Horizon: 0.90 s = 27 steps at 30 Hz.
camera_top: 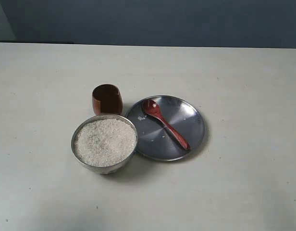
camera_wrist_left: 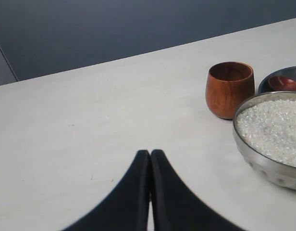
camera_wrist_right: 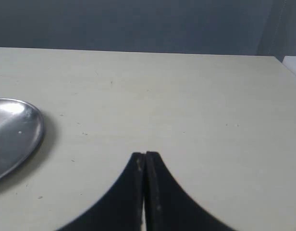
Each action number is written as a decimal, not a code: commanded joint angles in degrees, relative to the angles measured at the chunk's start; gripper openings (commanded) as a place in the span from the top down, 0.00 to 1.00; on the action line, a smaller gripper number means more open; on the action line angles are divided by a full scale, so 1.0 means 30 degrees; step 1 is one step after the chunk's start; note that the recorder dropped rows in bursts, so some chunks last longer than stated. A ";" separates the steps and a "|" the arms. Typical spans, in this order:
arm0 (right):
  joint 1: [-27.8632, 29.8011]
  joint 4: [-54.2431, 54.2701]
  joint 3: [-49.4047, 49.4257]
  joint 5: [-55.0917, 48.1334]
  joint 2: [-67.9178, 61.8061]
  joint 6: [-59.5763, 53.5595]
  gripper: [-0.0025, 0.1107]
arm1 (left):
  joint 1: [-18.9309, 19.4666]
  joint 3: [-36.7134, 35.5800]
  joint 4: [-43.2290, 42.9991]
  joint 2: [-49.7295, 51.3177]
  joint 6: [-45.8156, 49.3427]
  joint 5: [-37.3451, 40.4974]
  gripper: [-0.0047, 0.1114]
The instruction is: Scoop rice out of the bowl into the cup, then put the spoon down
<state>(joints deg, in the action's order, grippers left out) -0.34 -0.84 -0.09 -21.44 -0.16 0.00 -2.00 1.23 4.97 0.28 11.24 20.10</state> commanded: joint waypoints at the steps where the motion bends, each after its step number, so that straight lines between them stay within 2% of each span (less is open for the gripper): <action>1: 0.0115 0.0022 0.0030 0.0267 0.0053 -0.0118 0.98 | 0.0057 -0.0065 0.0584 -0.0093 -0.1242 -0.0148 0.96; 16: 0.0115 0.0065 0.0030 0.0267 0.0053 0.0000 0.98 | 0.0057 -0.0065 0.0231 -0.0093 -0.3746 0.0212 0.96; 23: 0.0115 0.0065 0.0030 0.0267 0.0053 0.0000 0.98 | 0.0057 -0.0065 -0.2179 -0.0093 -0.5421 0.0176 0.96; 27: 0.0115 0.0065 0.0030 0.0267 0.0053 0.0000 0.98 | 0.0057 -0.0065 -0.2513 -0.0093 -0.5470 0.0102 0.96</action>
<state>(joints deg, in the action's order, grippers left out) -0.34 -0.84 -0.09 -21.44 -0.16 0.00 -2.00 1.23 -1.36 0.28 -4.31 20.83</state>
